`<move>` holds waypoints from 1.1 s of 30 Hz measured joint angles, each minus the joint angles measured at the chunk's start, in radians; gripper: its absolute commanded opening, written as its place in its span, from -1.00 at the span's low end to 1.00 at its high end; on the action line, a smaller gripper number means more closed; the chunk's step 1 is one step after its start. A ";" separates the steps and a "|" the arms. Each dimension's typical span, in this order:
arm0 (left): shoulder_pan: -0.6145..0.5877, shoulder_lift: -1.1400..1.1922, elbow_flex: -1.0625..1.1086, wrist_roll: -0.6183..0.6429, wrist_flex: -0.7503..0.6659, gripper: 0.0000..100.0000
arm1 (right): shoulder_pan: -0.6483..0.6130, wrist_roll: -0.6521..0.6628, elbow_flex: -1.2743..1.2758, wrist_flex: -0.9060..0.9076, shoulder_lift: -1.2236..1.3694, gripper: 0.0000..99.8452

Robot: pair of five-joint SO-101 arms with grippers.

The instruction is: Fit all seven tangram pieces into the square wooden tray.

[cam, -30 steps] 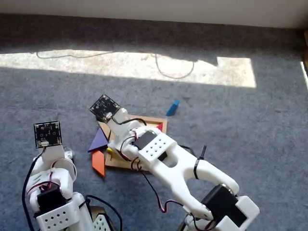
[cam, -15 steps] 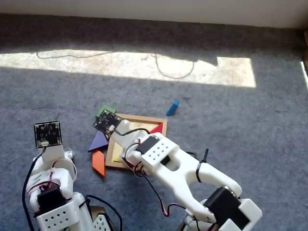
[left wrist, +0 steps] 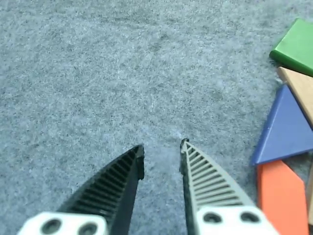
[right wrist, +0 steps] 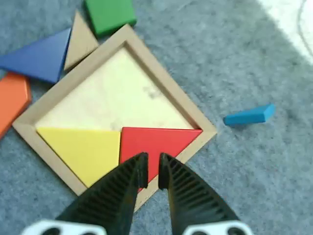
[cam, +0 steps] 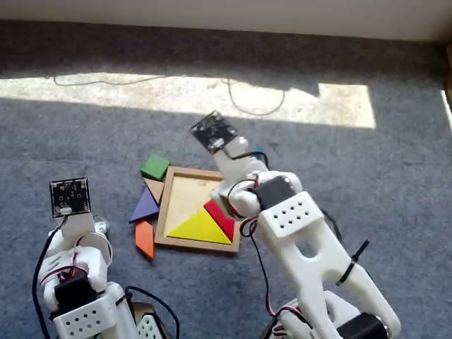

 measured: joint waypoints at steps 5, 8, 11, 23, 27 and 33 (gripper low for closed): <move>0.000 0.000 0.000 0.000 0.000 -0.73 | 0.081 -0.195 -0.051 0.005 -0.015 -0.79; 0.000 0.000 0.000 0.000 0.000 -0.73 | 0.138 -0.302 -0.078 0.008 -0.008 -0.70; 0.000 0.000 0.000 0.000 0.000 -0.73 | 0.196 -0.407 -0.114 0.008 0.052 -0.65; 0.000 0.000 0.000 0.000 0.000 -0.73 | 0.222 -0.647 -0.181 -0.242 0.434 -0.64; 0.000 0.000 0.000 0.000 0.000 -0.73 | 0.222 -0.681 -0.236 -0.261 0.529 -0.64; 0.000 0.000 0.000 0.000 0.000 -0.73 | 0.222 -0.686 -0.321 -0.264 0.681 -0.64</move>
